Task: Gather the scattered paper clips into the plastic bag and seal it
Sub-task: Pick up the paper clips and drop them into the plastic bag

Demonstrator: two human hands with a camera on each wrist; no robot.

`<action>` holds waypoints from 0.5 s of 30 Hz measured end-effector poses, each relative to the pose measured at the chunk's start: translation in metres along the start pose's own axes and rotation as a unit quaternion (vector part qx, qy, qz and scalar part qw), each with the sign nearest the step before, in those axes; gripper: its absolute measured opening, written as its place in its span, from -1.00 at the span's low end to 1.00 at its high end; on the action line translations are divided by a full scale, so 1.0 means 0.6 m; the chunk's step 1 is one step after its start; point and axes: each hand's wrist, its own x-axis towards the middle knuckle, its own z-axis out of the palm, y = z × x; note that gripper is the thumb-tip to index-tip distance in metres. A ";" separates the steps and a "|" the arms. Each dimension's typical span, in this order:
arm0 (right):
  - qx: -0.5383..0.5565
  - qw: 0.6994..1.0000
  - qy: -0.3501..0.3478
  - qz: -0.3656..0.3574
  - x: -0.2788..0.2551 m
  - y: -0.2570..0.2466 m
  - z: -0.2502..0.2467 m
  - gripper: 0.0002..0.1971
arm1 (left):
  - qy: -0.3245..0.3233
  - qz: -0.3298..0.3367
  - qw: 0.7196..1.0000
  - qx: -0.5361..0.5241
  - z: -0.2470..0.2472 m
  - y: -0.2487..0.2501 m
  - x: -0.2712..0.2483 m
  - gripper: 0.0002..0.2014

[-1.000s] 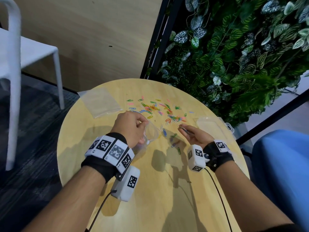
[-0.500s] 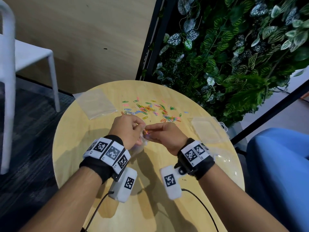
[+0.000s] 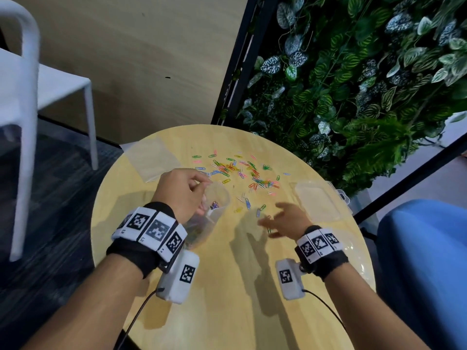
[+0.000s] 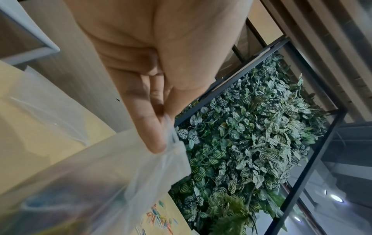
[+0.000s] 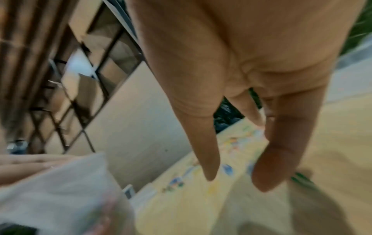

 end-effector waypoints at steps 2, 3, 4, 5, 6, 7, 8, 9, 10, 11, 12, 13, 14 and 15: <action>-0.157 0.985 -0.019 0.064 0.012 0.027 0.010 -0.02 | 0.002 -0.003 1.000 -0.004 -0.015 -0.002 0.000 -0.85; -0.227 0.972 -0.006 0.058 0.019 0.035 0.020 -0.07 | 0.005 -0.004 1.000 -0.006 -0.022 -0.003 0.000 -0.86; -0.253 0.966 0.021 0.046 0.031 0.042 0.031 -0.13 | 0.009 -0.006 1.000 -0.007 -0.028 -0.004 -0.001 -0.87; -0.242 0.969 0.047 0.032 0.037 0.040 0.043 -0.18 | 0.012 -0.007 1.000 -0.007 -0.034 -0.007 -0.001 -0.88; -0.227 0.971 0.070 0.024 0.049 0.036 0.054 -0.23 | 0.015 -0.007 1.000 -0.008 -0.038 -0.008 -0.001 -0.88; -0.226 0.970 0.085 0.015 0.062 0.027 0.065 -0.28 | 0.017 -0.007 1.000 -0.006 -0.040 -0.009 -0.001 -0.89; -0.230 0.968 0.097 0.010 0.076 0.019 0.074 -0.32 | 0.018 -0.006 1.000 -0.005 -0.042 -0.011 -0.001 -0.89; -0.232 0.967 0.101 0.003 0.088 0.007 0.081 -0.36 | 0.019 -0.005 1.000 -0.004 -0.043 -0.012 -0.001 -0.88; -0.225 0.969 0.103 -0.001 0.100 -0.004 0.087 -0.39 | 0.020 -0.005 1.000 -0.005 -0.044 -0.013 0.000 -0.88; -0.216 0.971 0.105 -0.007 0.113 -0.015 0.091 -0.42 | 0.020 -0.005 1.000 -0.006 -0.045 -0.014 0.000 -0.87; -0.205 0.973 0.109 -0.011 0.127 -0.025 0.094 -0.45 | 0.022 -0.006 1.000 -0.008 -0.046 -0.015 0.001 -0.86; -0.201 0.973 0.112 -0.013 0.143 -0.034 0.094 -0.49 | 0.022 -0.007 1.000 -0.009 -0.046 -0.016 0.002 -0.86; -0.200 0.973 0.114 -0.009 0.158 -0.041 0.094 -0.53 | 0.023 -0.008 1.000 -0.009 -0.048 -0.016 0.003 -0.86; -0.198 0.974 0.113 -0.007 0.175 -0.046 0.094 -0.54 | 0.022 -0.008 1.000 -0.010 -0.049 -0.017 0.005 -0.87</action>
